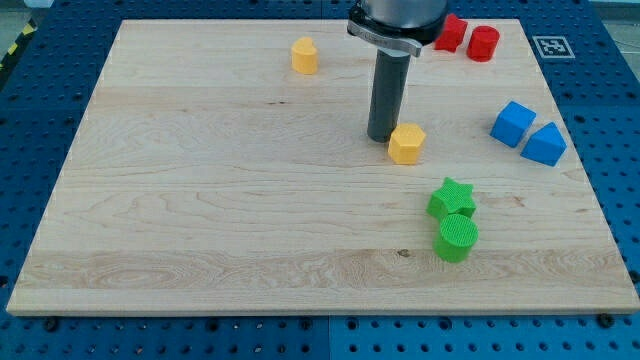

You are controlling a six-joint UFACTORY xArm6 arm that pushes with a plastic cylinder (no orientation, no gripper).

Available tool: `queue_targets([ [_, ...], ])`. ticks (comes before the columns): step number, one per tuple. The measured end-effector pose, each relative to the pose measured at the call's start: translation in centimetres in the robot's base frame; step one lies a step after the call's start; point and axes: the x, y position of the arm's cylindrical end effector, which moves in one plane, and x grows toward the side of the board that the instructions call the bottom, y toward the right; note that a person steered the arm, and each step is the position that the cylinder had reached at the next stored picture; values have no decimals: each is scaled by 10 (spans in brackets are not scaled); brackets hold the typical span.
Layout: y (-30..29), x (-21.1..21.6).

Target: Place your hand at top center of the board

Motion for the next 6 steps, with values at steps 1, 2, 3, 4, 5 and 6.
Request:
queue_targets([
  [1,14,0],
  [2,34,1],
  [3,36,1],
  [4,37,1],
  [5,39,-3],
  [6,45,-7],
])
